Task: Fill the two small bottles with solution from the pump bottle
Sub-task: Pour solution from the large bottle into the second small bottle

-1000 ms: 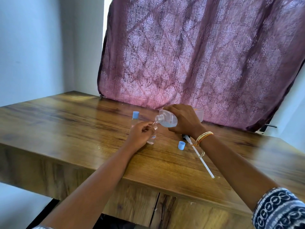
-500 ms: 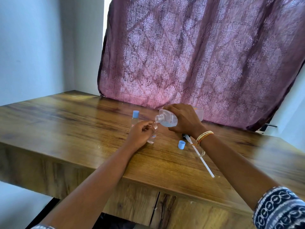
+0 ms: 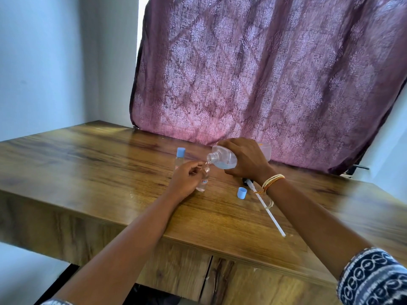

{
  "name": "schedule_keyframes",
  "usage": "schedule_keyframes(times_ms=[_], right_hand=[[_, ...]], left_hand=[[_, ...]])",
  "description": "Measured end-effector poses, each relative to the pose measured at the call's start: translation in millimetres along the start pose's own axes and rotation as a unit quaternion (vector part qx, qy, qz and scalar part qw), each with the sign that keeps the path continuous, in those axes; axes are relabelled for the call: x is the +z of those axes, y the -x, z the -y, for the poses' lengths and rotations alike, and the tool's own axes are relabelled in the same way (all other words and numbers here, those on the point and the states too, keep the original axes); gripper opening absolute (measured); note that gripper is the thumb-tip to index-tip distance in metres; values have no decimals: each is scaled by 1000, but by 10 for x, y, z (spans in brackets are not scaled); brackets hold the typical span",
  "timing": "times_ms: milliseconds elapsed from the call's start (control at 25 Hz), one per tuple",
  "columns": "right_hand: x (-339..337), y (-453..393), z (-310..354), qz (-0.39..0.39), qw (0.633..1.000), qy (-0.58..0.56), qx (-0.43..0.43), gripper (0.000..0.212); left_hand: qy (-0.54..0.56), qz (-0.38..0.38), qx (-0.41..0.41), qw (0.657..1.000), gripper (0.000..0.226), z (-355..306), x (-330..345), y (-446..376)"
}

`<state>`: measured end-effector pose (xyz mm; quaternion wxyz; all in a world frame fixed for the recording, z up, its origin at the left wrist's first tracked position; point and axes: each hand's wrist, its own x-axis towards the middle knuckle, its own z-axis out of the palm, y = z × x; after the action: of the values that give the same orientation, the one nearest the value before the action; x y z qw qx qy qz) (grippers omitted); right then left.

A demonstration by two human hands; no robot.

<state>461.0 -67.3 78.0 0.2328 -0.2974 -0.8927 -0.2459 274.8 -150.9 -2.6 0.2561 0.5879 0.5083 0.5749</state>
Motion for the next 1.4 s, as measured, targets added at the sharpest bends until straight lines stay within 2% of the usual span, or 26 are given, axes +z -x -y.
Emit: schedule_keyframes(times_ms=[240, 440, 680, 840, 920, 1080, 1160, 1280, 1400], right_hand=[[36, 19, -11, -26, 999, -30, -7, 66], [76, 45, 38, -81, 992, -99, 8, 66], [-3, -6, 53, -121, 960, -242, 70, 70], [-58, -84, 45, -171, 918, -340, 114, 68], [-109, -139, 20, -171, 890, -392, 160, 67], [-195, -254, 37, -145, 781, -560, 234, 43], [-181, -310, 44, -116, 758, -601, 225, 30], [-41, -366, 52, -61, 735, -642, 208, 30], [125, -380, 28, -59, 707, -666, 230, 30]], left_hand=[[-8, 1, -3, 1000, 32, 4, -3, 6], [-12, 1, -9, 1000, 31, -4, -8, 6], [1, 5, -11, 1000, 27, -6, -11, 11], [14, 2, -15, 1000, 25, -3, -11, 6], [23, 10, -15, 1000, 23, -10, -9, 6], [32, 6, -29, 999, 21, -7, -8, 4], [25, 4, -24, 999, 24, 0, -12, 0], [16, 6, -15, 1000, 24, 3, -18, 10], [16, 5, -11, 1000, 24, 18, -20, 5]])
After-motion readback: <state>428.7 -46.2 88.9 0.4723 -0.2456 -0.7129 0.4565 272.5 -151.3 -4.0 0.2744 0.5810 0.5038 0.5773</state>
